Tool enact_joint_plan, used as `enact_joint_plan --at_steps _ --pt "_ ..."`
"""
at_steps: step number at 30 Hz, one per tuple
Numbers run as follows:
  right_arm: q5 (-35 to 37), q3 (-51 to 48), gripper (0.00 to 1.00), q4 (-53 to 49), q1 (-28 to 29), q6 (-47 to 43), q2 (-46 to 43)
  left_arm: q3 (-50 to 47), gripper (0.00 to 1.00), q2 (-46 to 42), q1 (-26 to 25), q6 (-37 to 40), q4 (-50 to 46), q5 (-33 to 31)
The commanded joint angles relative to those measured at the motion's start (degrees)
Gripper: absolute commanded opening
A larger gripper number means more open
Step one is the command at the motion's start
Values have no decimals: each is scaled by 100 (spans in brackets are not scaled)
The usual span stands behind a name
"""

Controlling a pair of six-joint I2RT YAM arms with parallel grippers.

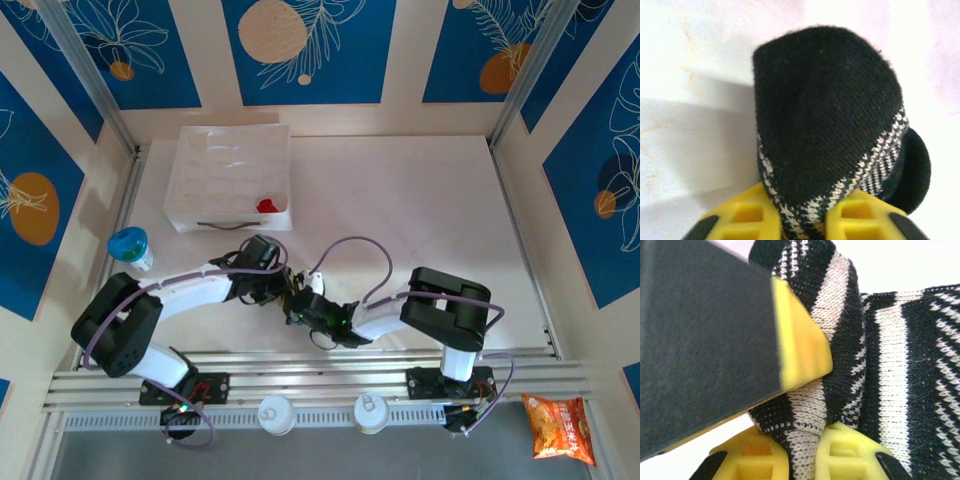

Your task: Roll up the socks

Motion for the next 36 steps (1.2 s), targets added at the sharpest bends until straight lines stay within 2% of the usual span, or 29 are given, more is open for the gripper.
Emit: enact_joint_plan --at_steps 1,2,5,7,10,13,16,19,24,27,33,36 --pt "-1029 -334 0 -2247 -278 -735 769 -371 0 634 -56 133 -275 402" --pt "-1053 -229 0 -2230 -303 -1074 727 -446 0 630 66 109 -381 319" --pt "-984 33 23 -2016 -313 -2183 464 -773 0 300 592 118 -638 -15" --pt "-1083 101 34 -1597 -338 -2967 211 -969 0 -20 1025 143 -801 -235" --pt "-1669 281 41 -1233 -502 -3926 -127 -1418 0 -627 1605 -126 -856 -445" --pt "-1967 361 42 -1053 -559 -4652 -471 -1825 0 -1262 1729 -665 -858 -731" --pt "-1883 310 42 -1050 -468 -5228 -763 -1901 0 -1516 1490 -1142 -953 -839" --pt "-1823 113 42 -1027 -397 -5332 -1015 -1538 0 -1372 961 -1425 -1538 -1222" --pt "-1585 -105 42 -808 -171 -5240 -1107 -426 0 -303 23 -2090 -3100 -1640" --pt "-1325 -83 43 -672 -55 -5139 -1022 196 0 394 -344 -2458 -3726 -1710" --pt "-834 -16 43 -240 127 -4934 -742 1148 0 1618 -523 -2697 -4235 -1284" --pt "-512 25 43 15 157 -4837 -475 1443 0 1941 -520 -2654 -4229 -1034"
